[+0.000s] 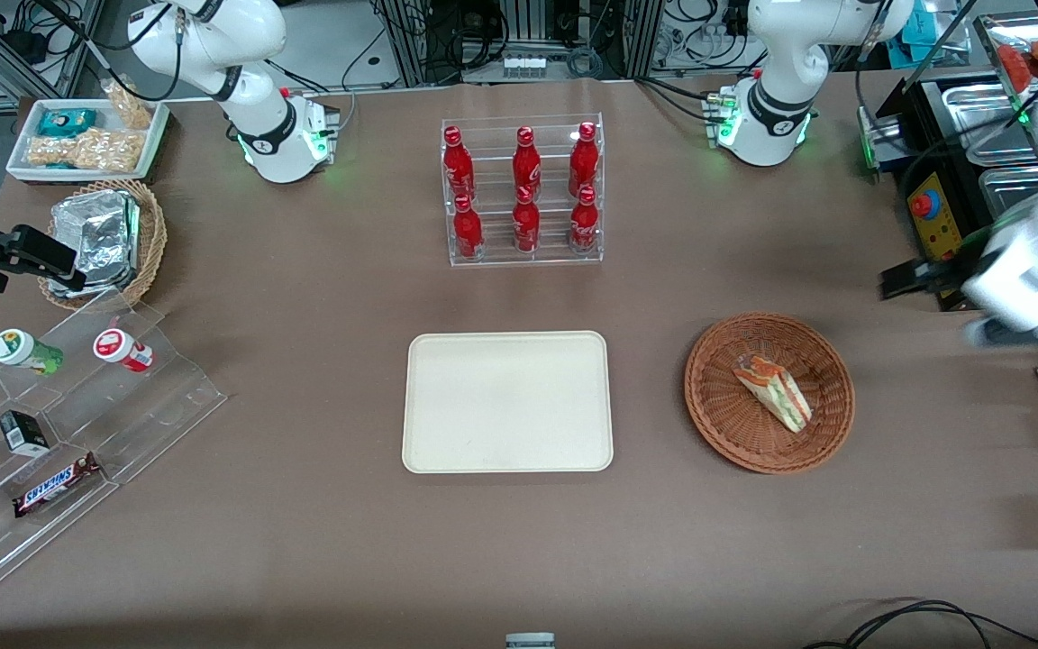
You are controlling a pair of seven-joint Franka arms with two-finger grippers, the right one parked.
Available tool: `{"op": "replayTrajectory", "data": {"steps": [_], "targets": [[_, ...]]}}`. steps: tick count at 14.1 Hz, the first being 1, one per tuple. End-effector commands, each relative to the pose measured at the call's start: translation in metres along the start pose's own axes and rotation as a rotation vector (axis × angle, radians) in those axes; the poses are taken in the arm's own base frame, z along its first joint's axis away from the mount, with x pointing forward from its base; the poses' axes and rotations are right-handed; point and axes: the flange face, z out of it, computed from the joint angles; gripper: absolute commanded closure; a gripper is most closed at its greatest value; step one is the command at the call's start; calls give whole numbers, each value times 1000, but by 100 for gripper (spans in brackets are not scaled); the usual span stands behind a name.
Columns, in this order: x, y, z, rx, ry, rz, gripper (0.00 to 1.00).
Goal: Place sandwich from basket to tray
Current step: 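Lower the open left gripper over the sandwich in the wicker basket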
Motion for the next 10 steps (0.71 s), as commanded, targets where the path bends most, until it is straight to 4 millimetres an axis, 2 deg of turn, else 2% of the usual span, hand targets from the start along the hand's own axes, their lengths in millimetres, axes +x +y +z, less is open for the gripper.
{"op": "replayTrajectory", "data": {"steps": [1, 3, 5, 7, 10], "targets": [[19, 25, 55, 25, 10, -58, 0], [29, 32, 102, 18, 49, -179, 0], [30, 52, 135, 3, 106, -267, 0], [30, 53, 149, -19, 135, -450, 0], [42, 56, 174, -62, 177, -746, 0]]}}
